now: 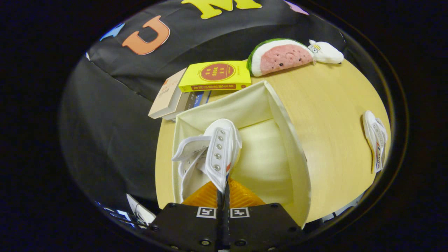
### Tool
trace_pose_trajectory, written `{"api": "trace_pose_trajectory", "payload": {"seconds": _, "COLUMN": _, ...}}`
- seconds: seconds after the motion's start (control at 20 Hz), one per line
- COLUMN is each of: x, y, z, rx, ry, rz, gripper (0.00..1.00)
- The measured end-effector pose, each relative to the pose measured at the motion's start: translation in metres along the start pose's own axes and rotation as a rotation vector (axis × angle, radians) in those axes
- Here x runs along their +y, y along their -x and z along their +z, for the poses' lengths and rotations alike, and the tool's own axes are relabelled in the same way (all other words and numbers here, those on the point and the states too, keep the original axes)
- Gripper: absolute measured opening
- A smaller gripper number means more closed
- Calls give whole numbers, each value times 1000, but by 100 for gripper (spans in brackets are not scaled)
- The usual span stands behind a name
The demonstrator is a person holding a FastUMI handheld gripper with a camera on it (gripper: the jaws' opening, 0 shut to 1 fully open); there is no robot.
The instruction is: Open the storage box then place both shoes into the box .Put the left shoe in first, then the right shoe, with the right side of both shoes facing outward in a uniform manner.
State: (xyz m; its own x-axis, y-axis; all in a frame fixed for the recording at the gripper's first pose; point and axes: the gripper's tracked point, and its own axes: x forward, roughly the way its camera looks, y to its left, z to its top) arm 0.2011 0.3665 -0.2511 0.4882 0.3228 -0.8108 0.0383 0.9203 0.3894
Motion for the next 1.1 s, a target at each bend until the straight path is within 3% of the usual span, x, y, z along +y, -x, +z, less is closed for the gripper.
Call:
{"api": "trace_pose_trajectory", "payload": {"seconds": 0.25, "x": 0, "y": -22, "z": -19, "rx": 51, "ry": -36, "rz": -26, "gripper": 0}}
{"api": "trace_pose_trajectory", "payload": {"seconds": 0.3, "x": 7, "y": -23, "z": -21, "rx": 60, "ry": -48, "rz": 0, "gripper": 5}}
{"api": "trace_pose_trajectory", "payload": {"seconds": 0.55, "x": 21, "y": -4, "z": -7, "rx": 21, "ry": 25, "rz": 22, "gripper": 76}}
{"api": "trace_pose_trajectory", "payload": {"seconds": 0.6, "x": 22, "y": 5, "z": -5, "rx": 5, "ry": 40, "rz": 26, "gripper": 84}}
{"api": "trace_pose_trajectory", "payload": {"seconds": 0.85, "x": 13, "y": 58, "z": 18, "rx": -139, "ry": 194, "rz": 9, "gripper": 86}}
{"api": "trace_pose_trajectory", "payload": {"seconds": 0.9, "x": 11, "y": 72, "z": 20, "rx": -166, "ry": 230, "rz": 7, "gripper": 93}}
{"api": "trace_pose_trajectory", "payload": {"seconds": 1.1, "x": -27, "y": 130, "z": 31, "rx": -284, "ry": 345, "rz": -27, "gripper": 96}}
